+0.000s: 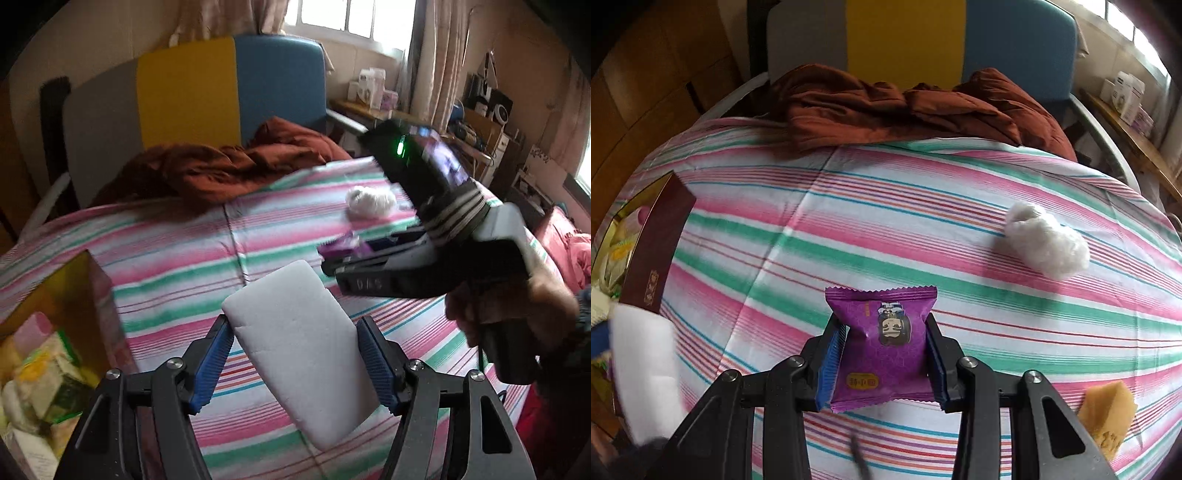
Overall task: Organize objects
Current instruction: 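Carry the white bar and purple packet to the gold tray and release them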
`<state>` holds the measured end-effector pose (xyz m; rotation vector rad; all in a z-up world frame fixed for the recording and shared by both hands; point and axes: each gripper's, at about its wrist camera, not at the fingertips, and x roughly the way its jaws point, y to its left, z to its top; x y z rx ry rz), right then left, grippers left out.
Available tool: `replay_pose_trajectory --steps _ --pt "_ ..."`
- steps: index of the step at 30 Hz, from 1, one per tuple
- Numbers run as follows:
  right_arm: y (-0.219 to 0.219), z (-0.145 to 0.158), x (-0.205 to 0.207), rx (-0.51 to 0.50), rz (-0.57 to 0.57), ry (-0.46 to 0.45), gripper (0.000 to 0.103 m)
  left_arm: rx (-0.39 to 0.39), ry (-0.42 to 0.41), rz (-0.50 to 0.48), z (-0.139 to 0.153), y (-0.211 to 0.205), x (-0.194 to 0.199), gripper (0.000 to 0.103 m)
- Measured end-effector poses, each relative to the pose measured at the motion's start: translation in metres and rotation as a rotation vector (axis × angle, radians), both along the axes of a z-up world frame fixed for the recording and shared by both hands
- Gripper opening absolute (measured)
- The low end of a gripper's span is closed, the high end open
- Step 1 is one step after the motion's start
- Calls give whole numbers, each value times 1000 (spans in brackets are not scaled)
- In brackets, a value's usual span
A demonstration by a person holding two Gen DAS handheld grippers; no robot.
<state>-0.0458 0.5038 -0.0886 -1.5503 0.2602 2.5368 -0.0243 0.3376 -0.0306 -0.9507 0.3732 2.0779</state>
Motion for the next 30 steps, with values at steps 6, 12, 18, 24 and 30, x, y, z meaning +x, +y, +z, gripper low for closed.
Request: replay_pose_trajectory --steps 6,12,18,24,30 --pt "-9 -2 0 -8 10 -2 41 27 48 43 21 -30 1 70" --pt "-21 -7 -1 -10 27 -28 41 44 59 92 31 -64 -1 70" --pt "-34 -10 -2 18 40 -46 41 55 60 138 34 -95 -5 70" --pt "-44 -9 -1 8 43 -72 41 62 48 178 32 -123 -13 70" --pt "-65 1 1 -39 53 -77 41 67 22 247 27 -159 -22 70"
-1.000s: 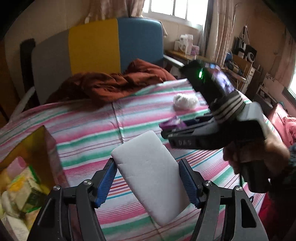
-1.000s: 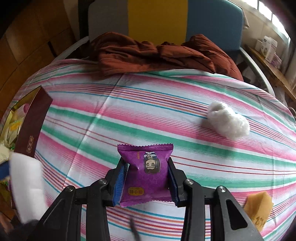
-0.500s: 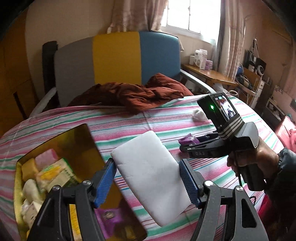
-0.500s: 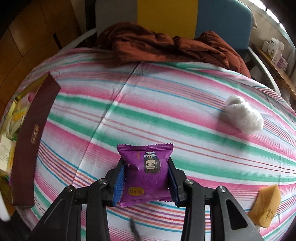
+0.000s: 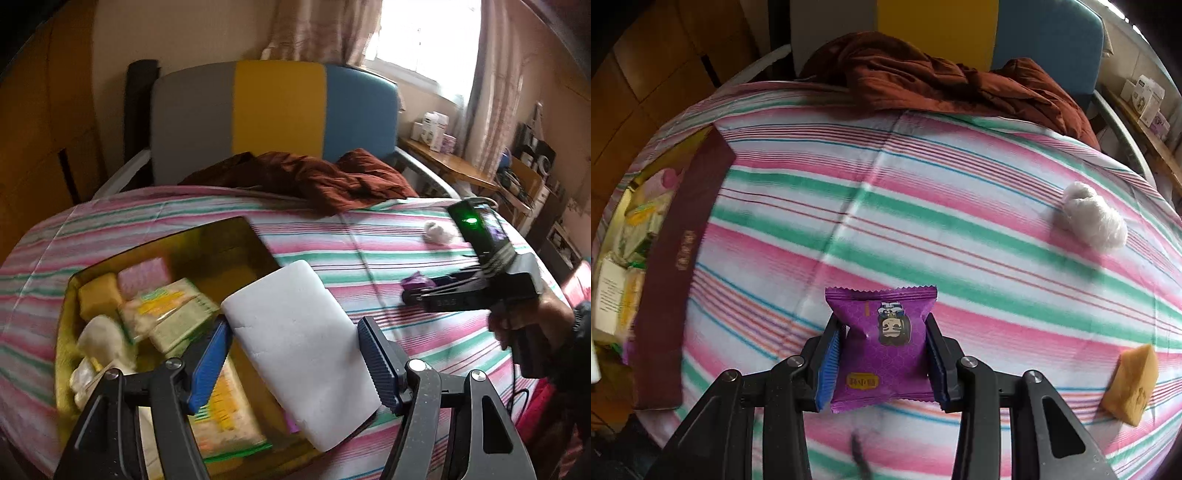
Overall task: Organize objects
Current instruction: 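Carry the white bar and purple packet to the gold tray and release them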
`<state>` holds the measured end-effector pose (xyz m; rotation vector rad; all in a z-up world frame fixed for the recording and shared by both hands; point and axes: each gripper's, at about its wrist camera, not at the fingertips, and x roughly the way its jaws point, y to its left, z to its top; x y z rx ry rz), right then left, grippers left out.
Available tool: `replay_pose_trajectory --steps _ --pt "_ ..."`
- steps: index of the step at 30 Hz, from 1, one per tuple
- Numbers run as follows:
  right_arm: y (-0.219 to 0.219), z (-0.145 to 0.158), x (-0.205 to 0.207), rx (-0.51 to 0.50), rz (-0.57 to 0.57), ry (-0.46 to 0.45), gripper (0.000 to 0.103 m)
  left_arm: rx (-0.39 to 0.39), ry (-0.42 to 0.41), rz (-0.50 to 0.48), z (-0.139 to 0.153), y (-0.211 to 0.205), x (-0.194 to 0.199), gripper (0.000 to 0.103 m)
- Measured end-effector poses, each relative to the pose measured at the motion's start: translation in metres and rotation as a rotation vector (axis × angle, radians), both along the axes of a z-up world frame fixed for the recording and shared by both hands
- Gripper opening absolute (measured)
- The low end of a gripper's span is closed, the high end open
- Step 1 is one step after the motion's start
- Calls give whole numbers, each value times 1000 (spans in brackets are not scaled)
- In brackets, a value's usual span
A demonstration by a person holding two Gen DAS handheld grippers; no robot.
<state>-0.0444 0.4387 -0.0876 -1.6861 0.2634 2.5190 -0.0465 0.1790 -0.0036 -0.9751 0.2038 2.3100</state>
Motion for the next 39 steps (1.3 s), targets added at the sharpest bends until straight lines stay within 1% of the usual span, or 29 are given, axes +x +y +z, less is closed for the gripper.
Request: replay_pose_trajectory --steps 6,12,15,18,20,25,28,36,39 --pt "-40 24 0 -45 54 51 41 13 -20 81 -6 -41 -9 70" --pt "-91 61 1 -108 140 146 41 43 -34 154 -8 -84 -13 70" --pt "-119 68 -8 -144 179 184 41 64 -40 183 -9 -103 -14 70" --pt "-141 73 -13 -161 199 199 41 86 -57 200 -11 -115 -18 70" --pt "-147 73 -19 -176 185 201 41 104 -73 200 -11 -118 -21 70" --pt "-151 72 -30 -200 139 202 41 129 -71 196 -6 -113 -32 70" --pt "-152 71 -31 -202 131 204 41 136 -74 198 -5 -110 -39 70" --pt "-153 73 -36 -219 105 217 41 111 -73 195 -10 -100 -47 73" --pt "-155 74 -39 -226 99 218 44 107 -72 192 -12 -99 -48 74"
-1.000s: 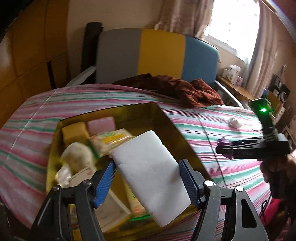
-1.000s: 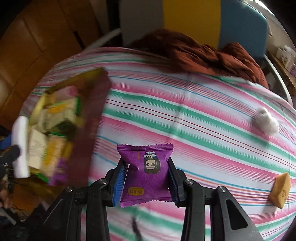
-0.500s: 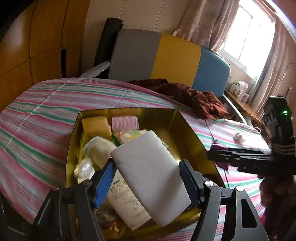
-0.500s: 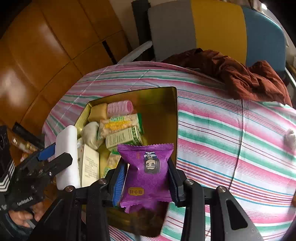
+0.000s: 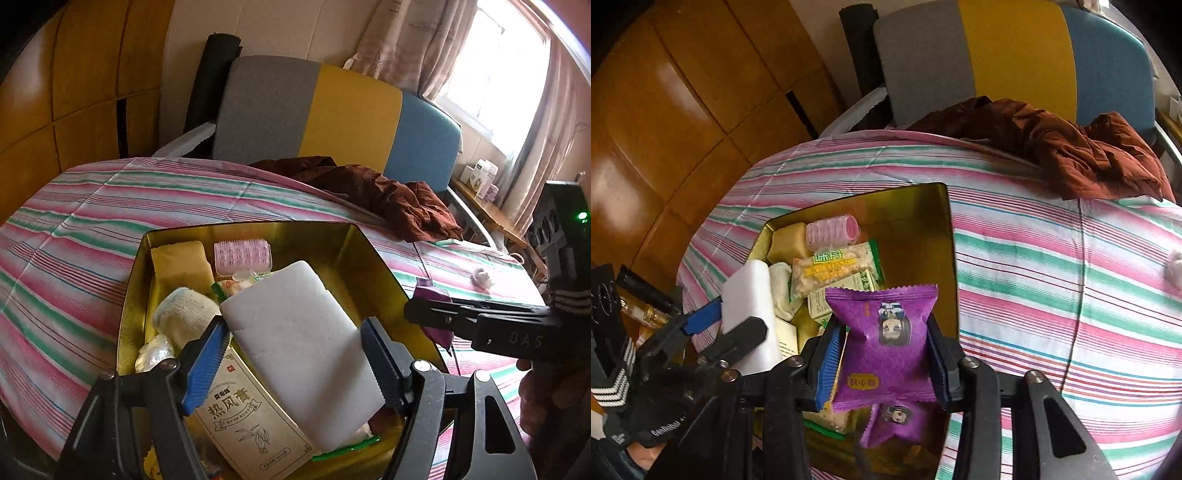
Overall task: Organize objects
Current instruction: 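Carry the white bar and purple packet to the gold tray and release them, then move both grippers back toward the yellow sponge and white bundle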
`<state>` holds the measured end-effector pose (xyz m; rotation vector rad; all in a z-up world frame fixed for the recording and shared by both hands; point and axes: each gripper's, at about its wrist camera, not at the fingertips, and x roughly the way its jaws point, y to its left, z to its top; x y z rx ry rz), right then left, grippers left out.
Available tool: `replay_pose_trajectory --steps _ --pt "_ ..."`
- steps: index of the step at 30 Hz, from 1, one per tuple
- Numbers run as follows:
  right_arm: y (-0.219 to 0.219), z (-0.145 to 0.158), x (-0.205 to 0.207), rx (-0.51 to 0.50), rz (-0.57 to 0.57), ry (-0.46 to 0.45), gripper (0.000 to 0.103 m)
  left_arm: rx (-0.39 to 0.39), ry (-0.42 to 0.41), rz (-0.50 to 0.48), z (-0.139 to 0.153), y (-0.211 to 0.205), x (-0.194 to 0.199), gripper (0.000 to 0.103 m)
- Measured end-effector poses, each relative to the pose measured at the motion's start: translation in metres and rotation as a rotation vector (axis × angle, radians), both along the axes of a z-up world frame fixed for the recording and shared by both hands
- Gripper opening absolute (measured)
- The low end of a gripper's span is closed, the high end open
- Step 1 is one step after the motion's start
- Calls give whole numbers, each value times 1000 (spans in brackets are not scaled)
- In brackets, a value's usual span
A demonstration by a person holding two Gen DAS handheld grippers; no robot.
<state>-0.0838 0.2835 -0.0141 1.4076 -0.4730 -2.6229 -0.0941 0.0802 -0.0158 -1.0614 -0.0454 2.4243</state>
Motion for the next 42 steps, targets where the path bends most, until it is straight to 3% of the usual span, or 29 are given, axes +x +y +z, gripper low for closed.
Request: replay_pose_trajectory --steps 3,11,26,42 --pt "1 0 -2 -16 -18 6 52 -1 -8 1 -3 0 -1 77" --pt "1 -2 7 -5 -50 9 55 -50 15 17 -6 -2 5 85" --pt "-16 1 32 100 -73 29 60 -76 61 53 3 -15 30 86" --pt "-17 2 52 165 -104 32 60 -102 120 24 13 -11 49 86"
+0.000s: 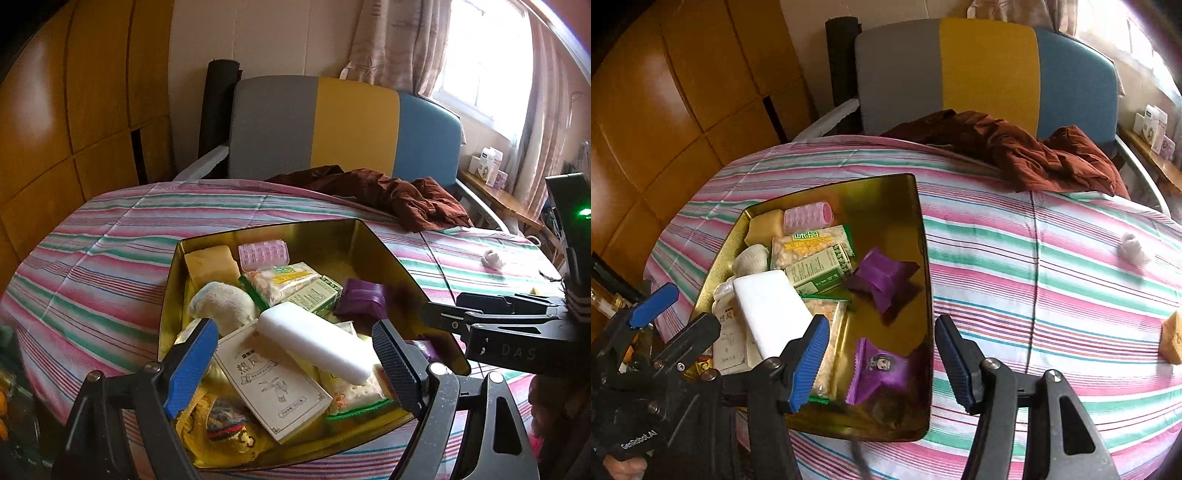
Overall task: Organize objects
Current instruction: 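Move both grippers back toward the yellow sponge and white bundle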
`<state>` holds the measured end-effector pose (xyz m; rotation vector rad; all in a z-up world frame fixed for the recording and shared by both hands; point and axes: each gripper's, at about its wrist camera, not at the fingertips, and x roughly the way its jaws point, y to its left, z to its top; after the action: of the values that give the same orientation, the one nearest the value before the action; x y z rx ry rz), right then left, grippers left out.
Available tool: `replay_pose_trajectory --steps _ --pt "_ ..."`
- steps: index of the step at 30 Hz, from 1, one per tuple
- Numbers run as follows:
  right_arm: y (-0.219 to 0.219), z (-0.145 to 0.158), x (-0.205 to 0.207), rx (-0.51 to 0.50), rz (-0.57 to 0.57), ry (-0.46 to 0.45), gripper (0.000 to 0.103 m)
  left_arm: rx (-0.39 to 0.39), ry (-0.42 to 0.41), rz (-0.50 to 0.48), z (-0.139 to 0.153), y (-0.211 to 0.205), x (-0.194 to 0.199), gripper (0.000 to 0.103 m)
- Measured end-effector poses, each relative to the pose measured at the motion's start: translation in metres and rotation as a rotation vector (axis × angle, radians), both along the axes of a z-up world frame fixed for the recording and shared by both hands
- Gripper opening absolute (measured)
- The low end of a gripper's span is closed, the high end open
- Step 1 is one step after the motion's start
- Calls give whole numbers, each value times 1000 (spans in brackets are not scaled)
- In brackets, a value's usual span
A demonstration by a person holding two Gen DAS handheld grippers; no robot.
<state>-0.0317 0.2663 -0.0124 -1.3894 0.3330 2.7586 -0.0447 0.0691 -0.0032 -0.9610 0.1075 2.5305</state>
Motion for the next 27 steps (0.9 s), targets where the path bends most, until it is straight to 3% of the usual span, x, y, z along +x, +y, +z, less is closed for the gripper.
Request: replay_pose_trajectory --steps 15,27 --pt "41 4 17 7 -87 0 60 -42 21 -79 4 25 13 86" --pt "134 1 46 -26 -290 -35 60 -78 28 -179 7 64 19 86"
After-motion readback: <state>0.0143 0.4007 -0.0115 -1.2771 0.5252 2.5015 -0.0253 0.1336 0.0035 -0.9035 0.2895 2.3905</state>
